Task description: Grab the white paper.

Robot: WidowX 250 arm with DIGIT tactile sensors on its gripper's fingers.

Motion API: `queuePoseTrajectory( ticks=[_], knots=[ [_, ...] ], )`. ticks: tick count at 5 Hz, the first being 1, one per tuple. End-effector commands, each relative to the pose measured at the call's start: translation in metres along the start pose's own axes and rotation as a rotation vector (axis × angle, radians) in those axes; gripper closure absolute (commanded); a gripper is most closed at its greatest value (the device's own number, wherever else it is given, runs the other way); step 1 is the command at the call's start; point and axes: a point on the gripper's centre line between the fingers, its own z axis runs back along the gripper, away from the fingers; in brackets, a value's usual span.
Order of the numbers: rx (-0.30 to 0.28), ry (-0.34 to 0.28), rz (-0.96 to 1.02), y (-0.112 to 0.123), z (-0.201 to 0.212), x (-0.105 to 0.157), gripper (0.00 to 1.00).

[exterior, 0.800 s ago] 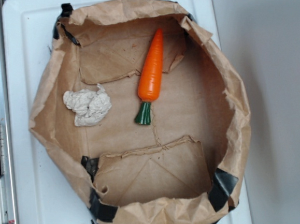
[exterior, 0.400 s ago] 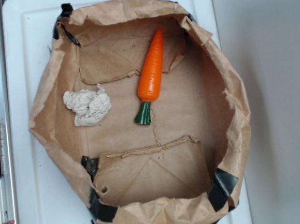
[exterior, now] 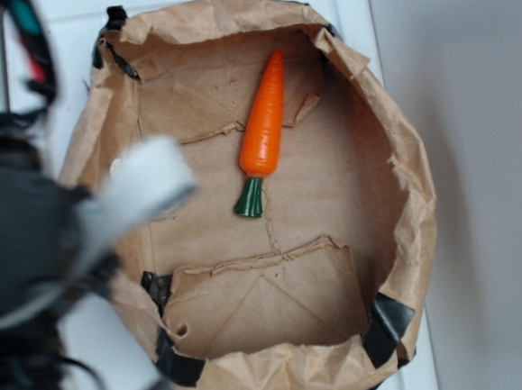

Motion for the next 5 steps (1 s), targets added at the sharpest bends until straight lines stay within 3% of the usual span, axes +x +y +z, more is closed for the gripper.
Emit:
queuePoseTrajectory(
  ticks=[1,2,3,5],
  knots=[
    [-0.081,-0.179,-0.115,0.045,-0.007,0.052,0.0],
    [-0.03,-0.198,-0.174,0.066,-0.023,0.054,0.0],
    [0.016,-0.168,-0.191,0.068,-0.04,0.054,0.0],
    [0.016,-0.168,-0.191,0.068,-0.04,0.054,0.0]
  ],
)
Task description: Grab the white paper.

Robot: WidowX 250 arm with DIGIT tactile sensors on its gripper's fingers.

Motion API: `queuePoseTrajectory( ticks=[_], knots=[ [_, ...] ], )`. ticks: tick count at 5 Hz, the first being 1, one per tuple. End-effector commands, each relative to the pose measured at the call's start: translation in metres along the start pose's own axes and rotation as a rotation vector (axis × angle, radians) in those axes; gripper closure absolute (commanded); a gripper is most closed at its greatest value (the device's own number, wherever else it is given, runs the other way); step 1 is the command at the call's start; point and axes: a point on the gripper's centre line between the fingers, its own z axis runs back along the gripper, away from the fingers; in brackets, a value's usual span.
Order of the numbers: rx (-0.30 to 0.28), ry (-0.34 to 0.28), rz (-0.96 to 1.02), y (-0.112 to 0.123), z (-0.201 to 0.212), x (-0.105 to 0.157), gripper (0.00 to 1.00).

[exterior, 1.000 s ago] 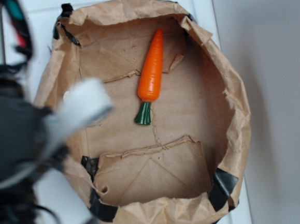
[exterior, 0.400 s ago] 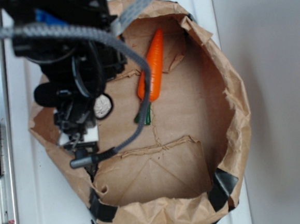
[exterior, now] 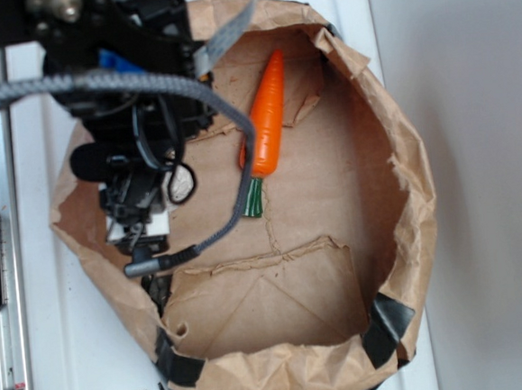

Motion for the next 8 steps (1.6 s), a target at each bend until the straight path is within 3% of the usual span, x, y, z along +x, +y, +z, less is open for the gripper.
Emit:
queuePoseTrajectory(
  ticks=[1,2,4,6,8],
  knots=[
    [0.011,-0.029,-0.007,-0.002,0.011,0.008,0.0],
    [0.011,-0.029,-0.007,-0.002,0.011,0.008,0.0],
    [0.069,-0.055,0.015,-0.001,-0.043,0.037,0.0],
    [0.104,-0.041,-0.061,0.001,-0.082,0.06,0.0],
    [0.092,-0.039,-0.126,0.003,-0.073,0.055,0.0]
  ],
)
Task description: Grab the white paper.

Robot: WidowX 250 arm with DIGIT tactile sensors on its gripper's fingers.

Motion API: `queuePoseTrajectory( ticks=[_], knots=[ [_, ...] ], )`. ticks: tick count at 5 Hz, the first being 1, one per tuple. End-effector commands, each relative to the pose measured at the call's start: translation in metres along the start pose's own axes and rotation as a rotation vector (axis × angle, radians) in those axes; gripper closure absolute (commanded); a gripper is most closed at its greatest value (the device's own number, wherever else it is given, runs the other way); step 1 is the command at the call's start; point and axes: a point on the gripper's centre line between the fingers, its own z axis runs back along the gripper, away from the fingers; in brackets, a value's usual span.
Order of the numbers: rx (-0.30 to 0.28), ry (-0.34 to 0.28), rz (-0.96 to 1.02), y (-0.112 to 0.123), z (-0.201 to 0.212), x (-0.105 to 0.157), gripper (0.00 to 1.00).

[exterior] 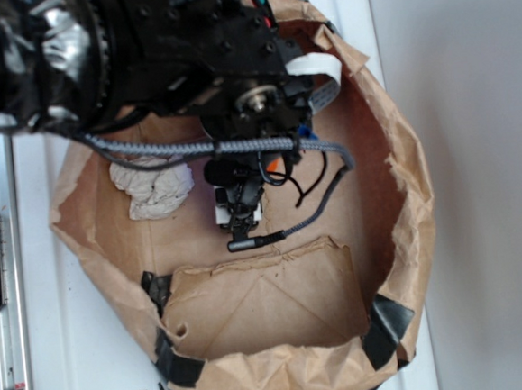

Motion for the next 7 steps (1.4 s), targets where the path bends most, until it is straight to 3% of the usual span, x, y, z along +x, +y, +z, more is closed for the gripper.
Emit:
queuePoseTrajectory(
  ticks=[1,5,7],
  knots=[
    [0.022,-0.053,-0.054,0.001,0.026,0.009,0.0],
    [0.048,-0.021,-0.096,0.011,0.047,-0.025,0.0],
    [0.135,0.023,-0.168,0.006,0.034,-0.06,0.0]
  ],
)
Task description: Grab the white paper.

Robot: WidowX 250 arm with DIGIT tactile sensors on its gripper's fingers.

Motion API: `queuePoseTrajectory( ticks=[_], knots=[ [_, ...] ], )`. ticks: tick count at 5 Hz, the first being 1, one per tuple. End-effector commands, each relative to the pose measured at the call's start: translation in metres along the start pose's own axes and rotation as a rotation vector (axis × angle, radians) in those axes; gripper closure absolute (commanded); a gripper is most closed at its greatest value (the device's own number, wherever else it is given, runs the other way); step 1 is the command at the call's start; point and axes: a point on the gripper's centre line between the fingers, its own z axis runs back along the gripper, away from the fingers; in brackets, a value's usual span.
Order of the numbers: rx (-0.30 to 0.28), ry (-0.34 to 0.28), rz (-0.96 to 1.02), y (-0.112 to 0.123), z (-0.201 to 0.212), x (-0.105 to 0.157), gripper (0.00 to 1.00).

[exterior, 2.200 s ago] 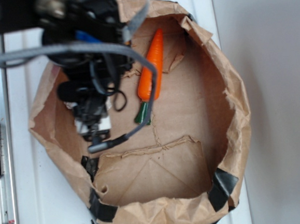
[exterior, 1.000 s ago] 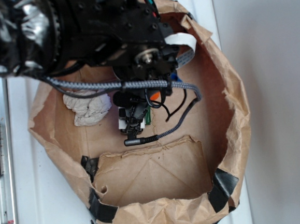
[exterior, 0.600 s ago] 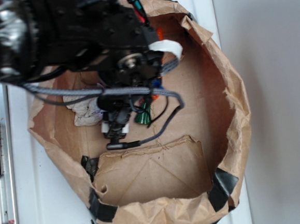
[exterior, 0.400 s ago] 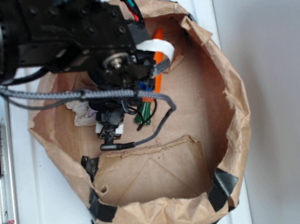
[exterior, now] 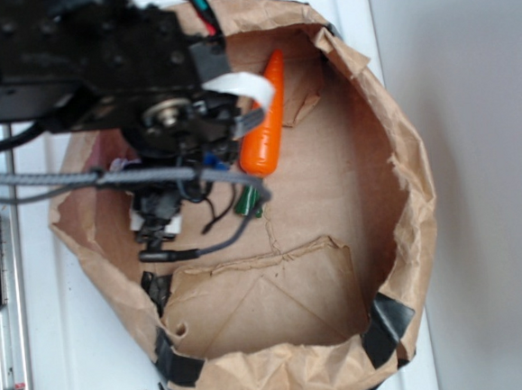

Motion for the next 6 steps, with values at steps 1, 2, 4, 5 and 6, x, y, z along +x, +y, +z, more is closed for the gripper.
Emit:
queuePoseTrajectory(
  ticks=[1,2,4,5,6],
  knots=[
    [0.134,-0.038,-0.046,-0.009,-0.006,-0.013,0.0],
    [0.164,-0.038,-0.04,-0.013,-0.02,-0.013,0.0],
    [0.19,-0.05,-0.007,-0.02,-0.03,-0.002,0.0],
    [0.184,-0.049,0.008,-0.023,-0.027,0.002,0.0],
    [0.187,-0.03,0.045,-0.023,-0.026,0.006,1.0]
  ],
)
